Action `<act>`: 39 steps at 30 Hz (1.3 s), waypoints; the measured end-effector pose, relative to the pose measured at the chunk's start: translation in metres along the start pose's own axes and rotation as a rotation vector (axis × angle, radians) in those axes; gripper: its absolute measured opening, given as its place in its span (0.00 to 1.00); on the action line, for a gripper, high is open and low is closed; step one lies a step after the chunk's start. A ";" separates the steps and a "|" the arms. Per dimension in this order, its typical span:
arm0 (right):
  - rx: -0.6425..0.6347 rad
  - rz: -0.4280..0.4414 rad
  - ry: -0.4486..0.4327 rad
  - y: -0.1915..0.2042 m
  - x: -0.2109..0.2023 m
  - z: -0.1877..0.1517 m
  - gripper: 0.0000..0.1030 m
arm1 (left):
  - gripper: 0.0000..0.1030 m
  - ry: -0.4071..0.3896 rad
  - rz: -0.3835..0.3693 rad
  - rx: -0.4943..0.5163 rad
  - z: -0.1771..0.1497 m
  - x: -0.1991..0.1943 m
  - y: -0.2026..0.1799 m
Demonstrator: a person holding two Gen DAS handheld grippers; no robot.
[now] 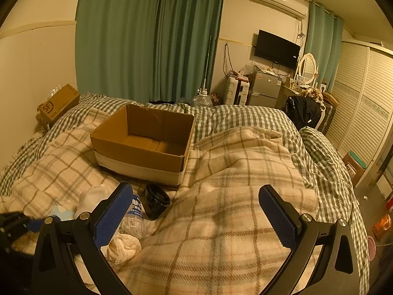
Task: Organize objects
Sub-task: 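Lift the white tape roll off the blanket with the left gripper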
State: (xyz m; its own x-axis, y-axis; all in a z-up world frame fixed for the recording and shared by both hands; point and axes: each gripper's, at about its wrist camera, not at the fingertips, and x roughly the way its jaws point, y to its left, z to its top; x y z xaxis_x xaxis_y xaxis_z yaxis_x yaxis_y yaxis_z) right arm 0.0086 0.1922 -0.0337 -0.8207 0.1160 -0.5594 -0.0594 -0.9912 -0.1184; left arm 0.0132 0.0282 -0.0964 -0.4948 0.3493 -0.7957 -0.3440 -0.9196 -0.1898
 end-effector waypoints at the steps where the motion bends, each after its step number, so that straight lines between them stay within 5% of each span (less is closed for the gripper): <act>1: 0.000 0.001 -0.001 -0.001 -0.001 -0.001 1.00 | 0.77 0.009 0.006 0.009 -0.002 0.005 -0.002; 5: 0.007 0.006 0.002 -0.005 -0.004 -0.004 1.00 | 0.82 0.078 -0.009 0.038 -0.008 0.027 -0.009; 15: 0.017 0.014 0.017 -0.007 0.002 -0.007 1.00 | 0.79 0.047 -0.009 0.097 -0.014 0.016 -0.014; 16: 0.017 0.013 0.016 -0.007 0.001 -0.007 1.00 | 0.75 0.037 -0.002 0.104 -0.012 0.011 -0.015; 17: 0.017 0.012 0.014 -0.007 0.001 -0.007 1.00 | 0.45 0.017 0.013 0.112 -0.011 0.004 -0.015; 19: 0.015 0.011 0.011 -0.007 -0.001 -0.007 1.00 | 0.40 -0.005 0.051 0.120 -0.006 -0.010 -0.012; 22: 0.009 0.019 0.009 -0.005 -0.002 -0.006 1.00 | 0.27 -0.028 0.007 0.090 0.000 -0.023 0.004; 25: -0.011 0.027 0.015 0.002 -0.001 -0.007 1.00 | 0.26 -0.003 0.031 0.077 -0.002 -0.018 0.017; 28: -0.031 0.027 0.025 0.007 0.002 -0.009 1.00 | 0.26 0.068 -0.030 0.061 -0.013 -0.001 0.023; 32: -0.043 0.020 0.034 0.010 0.005 -0.010 1.00 | 0.47 0.178 -0.048 0.048 -0.026 0.025 0.023; 34: -0.045 0.018 0.034 0.010 0.005 -0.010 1.00 | 0.48 0.183 -0.068 0.028 -0.028 0.028 0.026; 39: -0.050 0.022 0.036 0.011 0.005 -0.011 1.00 | 0.28 0.169 -0.087 0.054 -0.030 0.025 0.022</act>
State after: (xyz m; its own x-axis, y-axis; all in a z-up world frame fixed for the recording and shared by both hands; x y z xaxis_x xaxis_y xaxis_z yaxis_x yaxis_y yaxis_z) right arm 0.0100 0.1822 -0.0465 -0.8002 0.0975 -0.5917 -0.0127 -0.9892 -0.1459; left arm 0.0174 0.0108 -0.1378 -0.3220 0.3873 -0.8639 -0.4238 -0.8749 -0.2343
